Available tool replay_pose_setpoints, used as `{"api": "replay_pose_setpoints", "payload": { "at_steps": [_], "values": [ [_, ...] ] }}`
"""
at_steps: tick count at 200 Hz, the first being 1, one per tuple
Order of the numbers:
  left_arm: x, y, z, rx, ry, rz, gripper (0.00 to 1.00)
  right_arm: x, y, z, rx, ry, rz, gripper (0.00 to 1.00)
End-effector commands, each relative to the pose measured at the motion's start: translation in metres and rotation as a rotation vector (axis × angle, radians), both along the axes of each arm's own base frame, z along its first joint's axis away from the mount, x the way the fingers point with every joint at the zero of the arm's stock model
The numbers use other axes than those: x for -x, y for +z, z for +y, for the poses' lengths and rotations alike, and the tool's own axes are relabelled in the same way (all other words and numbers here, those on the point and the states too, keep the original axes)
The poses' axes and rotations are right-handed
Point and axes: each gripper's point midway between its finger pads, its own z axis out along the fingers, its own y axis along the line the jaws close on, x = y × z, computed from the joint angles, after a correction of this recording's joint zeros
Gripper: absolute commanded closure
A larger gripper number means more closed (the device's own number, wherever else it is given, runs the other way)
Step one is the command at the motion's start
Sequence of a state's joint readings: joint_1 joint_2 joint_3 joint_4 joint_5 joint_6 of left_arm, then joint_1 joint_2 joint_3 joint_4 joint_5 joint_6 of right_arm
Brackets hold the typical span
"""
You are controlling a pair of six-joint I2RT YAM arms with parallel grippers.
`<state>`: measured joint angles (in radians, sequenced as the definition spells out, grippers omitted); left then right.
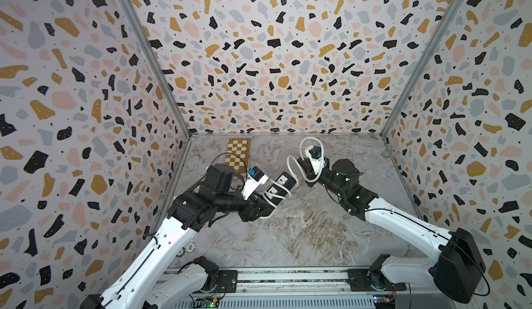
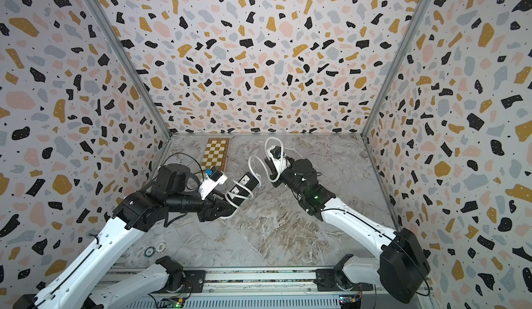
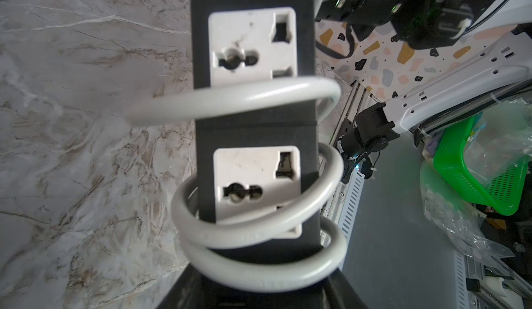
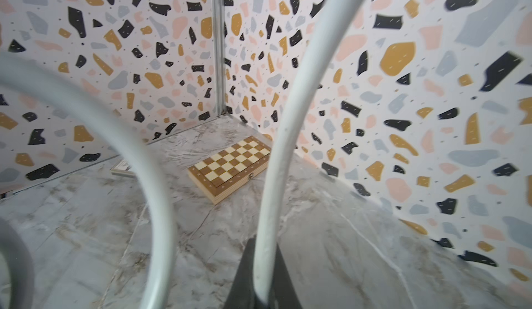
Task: Unwrap the cord wrapped around the power strip
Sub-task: Unwrap the power cord from the power strip.
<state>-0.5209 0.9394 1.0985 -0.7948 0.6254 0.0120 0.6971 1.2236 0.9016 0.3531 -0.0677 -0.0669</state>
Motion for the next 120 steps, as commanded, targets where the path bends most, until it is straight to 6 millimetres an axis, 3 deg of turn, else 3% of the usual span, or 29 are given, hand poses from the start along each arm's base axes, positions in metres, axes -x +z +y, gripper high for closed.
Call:
{"api": "replay_pose_setpoints", "payload": {
  "at_steps": [1,21,50,71,120],
  "values": [
    [-0.011,0.018,-0.003,0.056,0.024,-0.091,1.00,0.010,0.022,-0.020,0.052,-0.044,-0.051,1.00],
    [-0.021,0.026,-0.002,0.079,0.074,-0.130,1.00,0.019,0.003,-0.038,0.068,-0.094,-0.017,1.00],
    [-0.032,0.044,-0.002,0.125,0.125,-0.178,1.00,0.027,-0.058,-0.066,0.100,-0.193,0.099,1.00],
    [-0.038,0.057,-0.002,0.149,0.155,-0.196,1.00,0.028,-0.091,-0.086,0.104,-0.285,0.168,1.00],
    [-0.045,0.085,0.001,0.194,0.201,-0.245,1.00,0.017,-0.148,-0.101,0.118,-0.416,0.291,1.00]
  ]
}}
